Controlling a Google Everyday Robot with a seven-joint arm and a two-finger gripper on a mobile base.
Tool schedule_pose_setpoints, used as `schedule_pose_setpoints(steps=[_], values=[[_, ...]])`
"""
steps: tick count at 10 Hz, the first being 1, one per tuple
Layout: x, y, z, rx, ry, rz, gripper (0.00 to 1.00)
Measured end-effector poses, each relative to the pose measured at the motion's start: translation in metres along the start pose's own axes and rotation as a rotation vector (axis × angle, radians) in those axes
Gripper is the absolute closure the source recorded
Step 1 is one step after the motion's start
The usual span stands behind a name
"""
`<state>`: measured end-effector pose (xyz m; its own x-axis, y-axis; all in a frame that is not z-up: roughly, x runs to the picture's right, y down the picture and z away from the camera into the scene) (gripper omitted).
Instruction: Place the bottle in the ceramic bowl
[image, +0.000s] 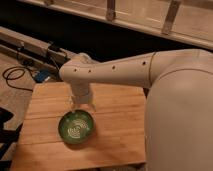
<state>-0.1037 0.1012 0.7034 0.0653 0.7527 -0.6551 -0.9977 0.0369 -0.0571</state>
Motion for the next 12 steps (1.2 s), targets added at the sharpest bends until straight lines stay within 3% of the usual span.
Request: schedule_pose_setpoints(steps=[10,12], values=[[0.0000,-0.0001,0.0000,0.000,0.000,0.000,0.35],[-0.0049,-0.0003,-0.0044,0.020,-0.018,-0.004,0.35]])
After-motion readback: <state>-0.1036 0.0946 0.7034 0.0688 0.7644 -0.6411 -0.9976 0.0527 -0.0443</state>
